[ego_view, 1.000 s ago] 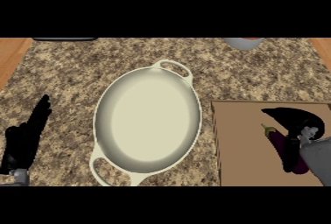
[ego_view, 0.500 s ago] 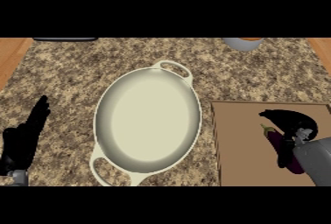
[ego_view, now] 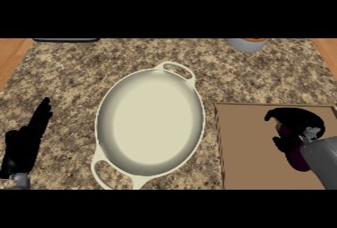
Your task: Pick the eggplant from the tray and place it in the pot
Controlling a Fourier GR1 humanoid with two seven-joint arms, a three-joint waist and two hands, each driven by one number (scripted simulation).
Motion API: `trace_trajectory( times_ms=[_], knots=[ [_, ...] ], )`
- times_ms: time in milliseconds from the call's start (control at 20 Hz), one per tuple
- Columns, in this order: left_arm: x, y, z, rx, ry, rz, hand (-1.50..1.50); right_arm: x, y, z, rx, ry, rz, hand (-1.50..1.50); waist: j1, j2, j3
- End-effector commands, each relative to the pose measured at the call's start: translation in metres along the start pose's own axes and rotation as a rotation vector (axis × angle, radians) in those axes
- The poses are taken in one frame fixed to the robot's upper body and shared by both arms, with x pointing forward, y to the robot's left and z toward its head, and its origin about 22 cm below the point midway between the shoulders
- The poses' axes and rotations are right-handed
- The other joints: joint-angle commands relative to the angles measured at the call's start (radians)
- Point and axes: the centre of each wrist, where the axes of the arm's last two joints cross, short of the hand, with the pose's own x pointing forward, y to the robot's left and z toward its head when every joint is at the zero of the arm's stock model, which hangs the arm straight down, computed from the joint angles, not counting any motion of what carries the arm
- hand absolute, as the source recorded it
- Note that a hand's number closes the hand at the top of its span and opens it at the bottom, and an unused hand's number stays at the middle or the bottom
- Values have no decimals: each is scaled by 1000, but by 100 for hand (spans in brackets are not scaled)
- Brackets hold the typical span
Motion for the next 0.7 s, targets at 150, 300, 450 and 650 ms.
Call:
trace_trajectory(
  times_ms=[150,300,450,650],
  knots=[
    [0,-1,-6,20,-3,-9,0,84,22,8,-27,-111,-33,150,-12,5,10],
    [9,3,-7,-26,-2,-1,0,186,24,38,-143,-299,-85,150,45,-1,10],
    [12,-9,-10,-69,-29,-16,0,226,16,66,-270,-356,-80,150,101,5,9],
    [16,-13,-14,-79,-35,-15,0,259,18,98,-456,-295,-73,150,111,-1,8]
  ],
)
